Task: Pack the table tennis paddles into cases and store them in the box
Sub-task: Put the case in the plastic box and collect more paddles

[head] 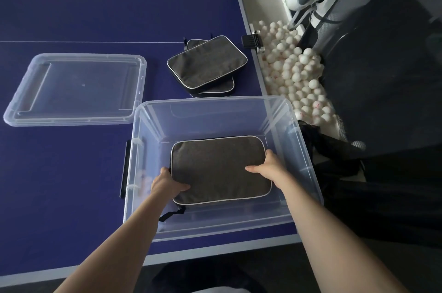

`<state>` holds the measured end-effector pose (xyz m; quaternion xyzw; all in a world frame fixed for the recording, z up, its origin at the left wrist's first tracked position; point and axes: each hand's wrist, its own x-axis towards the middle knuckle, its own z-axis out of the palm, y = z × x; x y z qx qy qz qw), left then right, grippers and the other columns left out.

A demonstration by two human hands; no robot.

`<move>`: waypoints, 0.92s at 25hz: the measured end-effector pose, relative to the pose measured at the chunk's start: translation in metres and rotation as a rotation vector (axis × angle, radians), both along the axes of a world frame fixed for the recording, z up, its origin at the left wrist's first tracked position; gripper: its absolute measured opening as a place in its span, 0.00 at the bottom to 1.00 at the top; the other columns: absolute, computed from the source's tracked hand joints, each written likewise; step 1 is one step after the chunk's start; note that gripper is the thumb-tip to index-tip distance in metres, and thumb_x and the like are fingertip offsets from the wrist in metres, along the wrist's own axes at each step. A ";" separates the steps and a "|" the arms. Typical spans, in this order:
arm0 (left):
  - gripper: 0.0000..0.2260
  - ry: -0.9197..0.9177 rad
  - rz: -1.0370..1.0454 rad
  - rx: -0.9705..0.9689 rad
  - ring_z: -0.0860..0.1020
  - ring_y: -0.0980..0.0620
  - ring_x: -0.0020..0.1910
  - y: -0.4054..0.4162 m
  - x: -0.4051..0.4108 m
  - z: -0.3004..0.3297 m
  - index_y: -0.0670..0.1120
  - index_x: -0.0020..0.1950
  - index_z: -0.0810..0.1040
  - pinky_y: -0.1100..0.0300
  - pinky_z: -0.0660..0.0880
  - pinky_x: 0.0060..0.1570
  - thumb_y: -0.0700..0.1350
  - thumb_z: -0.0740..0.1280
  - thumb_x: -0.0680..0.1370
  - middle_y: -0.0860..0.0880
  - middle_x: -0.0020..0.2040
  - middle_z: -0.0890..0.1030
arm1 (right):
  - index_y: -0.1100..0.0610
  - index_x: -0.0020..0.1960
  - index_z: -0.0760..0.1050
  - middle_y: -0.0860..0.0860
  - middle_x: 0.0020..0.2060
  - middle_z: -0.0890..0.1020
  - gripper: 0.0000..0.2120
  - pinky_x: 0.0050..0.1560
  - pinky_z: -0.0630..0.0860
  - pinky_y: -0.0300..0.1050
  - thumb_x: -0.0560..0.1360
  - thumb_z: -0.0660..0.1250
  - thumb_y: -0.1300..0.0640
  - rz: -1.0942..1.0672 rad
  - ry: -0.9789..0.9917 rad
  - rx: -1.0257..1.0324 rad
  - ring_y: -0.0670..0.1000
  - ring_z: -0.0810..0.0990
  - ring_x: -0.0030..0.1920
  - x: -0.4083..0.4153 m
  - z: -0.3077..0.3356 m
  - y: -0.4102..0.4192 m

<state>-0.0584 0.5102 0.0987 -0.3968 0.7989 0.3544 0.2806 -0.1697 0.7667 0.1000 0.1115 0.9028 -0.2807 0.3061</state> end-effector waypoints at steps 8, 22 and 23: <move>0.34 0.189 -0.086 -0.075 0.71 0.39 0.65 0.008 -0.003 0.015 0.43 0.72 0.61 0.48 0.71 0.61 0.49 0.74 0.71 0.41 0.66 0.68 | 0.62 0.74 0.57 0.59 0.68 0.68 0.43 0.66 0.64 0.44 0.69 0.75 0.51 0.252 0.241 0.114 0.56 0.67 0.69 0.016 0.019 -0.002; 0.26 0.608 -0.455 -0.481 0.67 0.45 0.70 0.004 0.001 0.080 0.44 0.73 0.64 0.52 0.63 0.66 0.51 0.65 0.78 0.45 0.70 0.70 | 0.61 0.75 0.54 0.57 0.72 0.63 0.29 0.69 0.61 0.51 0.80 0.60 0.51 0.621 0.524 0.156 0.57 0.62 0.72 0.015 0.068 -0.052; 0.26 0.643 -0.418 -0.504 0.66 0.45 0.70 -0.002 0.004 0.087 0.44 0.74 0.64 0.52 0.63 0.66 0.52 0.64 0.78 0.45 0.71 0.70 | 0.61 0.75 0.54 0.56 0.72 0.63 0.29 0.68 0.61 0.51 0.80 0.60 0.51 0.639 0.538 0.145 0.57 0.62 0.72 0.015 0.071 -0.062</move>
